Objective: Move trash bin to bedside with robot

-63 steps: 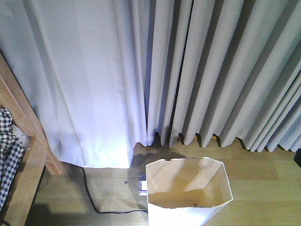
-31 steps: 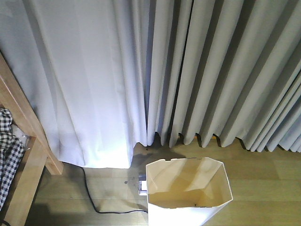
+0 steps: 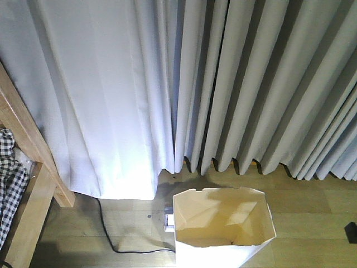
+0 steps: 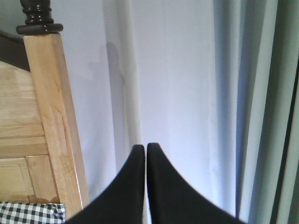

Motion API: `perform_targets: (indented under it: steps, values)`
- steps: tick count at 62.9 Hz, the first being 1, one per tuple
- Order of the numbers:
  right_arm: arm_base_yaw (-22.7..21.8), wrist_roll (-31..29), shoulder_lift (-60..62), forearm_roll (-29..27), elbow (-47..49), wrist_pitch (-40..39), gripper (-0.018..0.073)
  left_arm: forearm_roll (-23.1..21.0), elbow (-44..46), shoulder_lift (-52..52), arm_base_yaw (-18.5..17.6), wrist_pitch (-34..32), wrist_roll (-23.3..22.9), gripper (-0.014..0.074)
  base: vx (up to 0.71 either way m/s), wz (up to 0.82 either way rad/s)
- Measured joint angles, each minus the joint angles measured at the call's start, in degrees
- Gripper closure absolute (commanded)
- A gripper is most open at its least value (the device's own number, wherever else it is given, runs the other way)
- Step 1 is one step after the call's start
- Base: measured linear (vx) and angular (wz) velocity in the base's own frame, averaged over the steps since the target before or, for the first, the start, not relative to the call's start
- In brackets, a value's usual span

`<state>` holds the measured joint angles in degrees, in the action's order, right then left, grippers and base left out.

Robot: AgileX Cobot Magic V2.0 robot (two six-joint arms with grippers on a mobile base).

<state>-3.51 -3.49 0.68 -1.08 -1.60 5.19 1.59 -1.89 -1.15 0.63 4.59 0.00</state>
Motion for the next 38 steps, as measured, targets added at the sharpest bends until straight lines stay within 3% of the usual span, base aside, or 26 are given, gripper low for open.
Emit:
perform_targets:
  steps: [38]
  values:
    - [0.0,0.58,0.0,1.64,0.0,-2.35,0.0568,0.0,0.0,0.0,0.0,0.0,0.0,0.0603,0.0,0.0]
